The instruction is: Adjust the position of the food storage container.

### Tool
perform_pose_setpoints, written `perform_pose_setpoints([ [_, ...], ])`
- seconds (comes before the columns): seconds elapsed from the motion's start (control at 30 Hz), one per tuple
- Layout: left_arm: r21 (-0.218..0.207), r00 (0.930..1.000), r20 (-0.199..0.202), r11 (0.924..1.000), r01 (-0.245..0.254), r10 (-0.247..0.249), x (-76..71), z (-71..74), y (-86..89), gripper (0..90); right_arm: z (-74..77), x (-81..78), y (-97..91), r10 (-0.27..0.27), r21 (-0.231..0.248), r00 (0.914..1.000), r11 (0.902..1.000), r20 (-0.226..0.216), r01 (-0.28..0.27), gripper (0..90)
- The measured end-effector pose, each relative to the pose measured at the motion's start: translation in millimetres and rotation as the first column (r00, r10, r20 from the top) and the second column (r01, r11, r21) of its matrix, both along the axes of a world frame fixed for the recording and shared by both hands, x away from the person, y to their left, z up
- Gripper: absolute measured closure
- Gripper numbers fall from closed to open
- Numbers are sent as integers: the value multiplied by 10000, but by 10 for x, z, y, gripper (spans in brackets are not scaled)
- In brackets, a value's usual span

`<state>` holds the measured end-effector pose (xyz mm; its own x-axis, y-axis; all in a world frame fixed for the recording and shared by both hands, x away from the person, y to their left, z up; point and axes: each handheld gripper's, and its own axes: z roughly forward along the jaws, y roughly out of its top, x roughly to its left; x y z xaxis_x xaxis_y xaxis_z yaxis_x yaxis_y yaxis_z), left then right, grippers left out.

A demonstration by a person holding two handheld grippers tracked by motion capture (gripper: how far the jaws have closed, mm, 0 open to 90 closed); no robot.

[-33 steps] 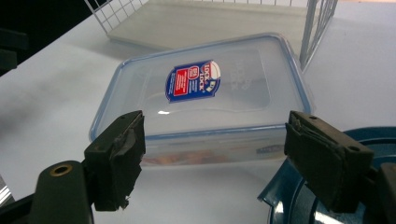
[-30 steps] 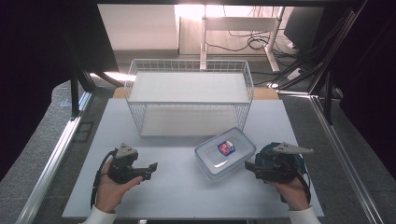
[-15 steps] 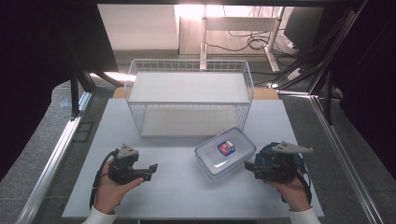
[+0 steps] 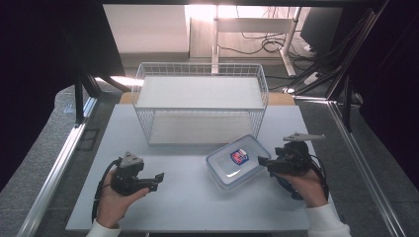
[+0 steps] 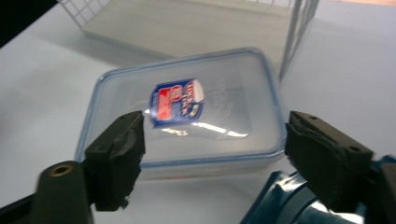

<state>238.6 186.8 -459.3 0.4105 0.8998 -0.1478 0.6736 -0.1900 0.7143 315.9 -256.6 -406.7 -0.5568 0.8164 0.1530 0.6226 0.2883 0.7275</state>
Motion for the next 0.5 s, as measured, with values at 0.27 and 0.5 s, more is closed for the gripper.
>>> perform_pose_setpoints([
  [0.27, -146, 9996, -93, 9995, 271, -272, -6, -3, 18, 159, 102, 362, 55, -616, -1433, 9971, 9882, -446, 547, 433],
  [0.5, -57, 9991, -230, 9993, 362, -364, 1, -36, -2, 142, -64, 699, 28, -839, -2253, 9915, 9724, -994, 597, 668],
])
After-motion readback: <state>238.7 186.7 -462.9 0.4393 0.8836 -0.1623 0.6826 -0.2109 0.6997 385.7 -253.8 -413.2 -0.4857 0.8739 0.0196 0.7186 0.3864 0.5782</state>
